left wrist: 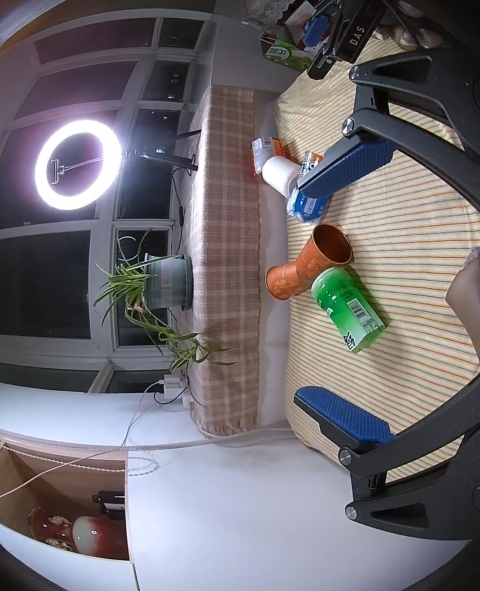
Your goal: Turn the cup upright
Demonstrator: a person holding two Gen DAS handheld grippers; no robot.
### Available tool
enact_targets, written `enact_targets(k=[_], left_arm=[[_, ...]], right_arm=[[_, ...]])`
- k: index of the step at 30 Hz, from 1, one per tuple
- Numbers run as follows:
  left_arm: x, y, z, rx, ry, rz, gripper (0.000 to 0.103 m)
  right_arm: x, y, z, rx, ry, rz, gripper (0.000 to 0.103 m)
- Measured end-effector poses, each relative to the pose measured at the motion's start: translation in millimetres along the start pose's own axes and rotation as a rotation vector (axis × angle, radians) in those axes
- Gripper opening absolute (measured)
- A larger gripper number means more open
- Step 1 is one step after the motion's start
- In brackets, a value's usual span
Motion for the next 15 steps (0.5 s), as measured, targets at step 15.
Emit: enact_targets(k=[15], left_arm=[[3,-9,-9,0.014,0.000,0.000,0.103]], right_arm=[[-3,-20,2,0.044,-0.037,0.019,0.081]])
Point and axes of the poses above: each gripper's, at about its wrist camera, not at the fingertips, and y roughly against the way its jaws point, x to its left, z to its top, the point moved 2 cm from there along -y, roughly the way its jaws point, and after that the axes turned 6 degrees about z, right-handed, at the moved point
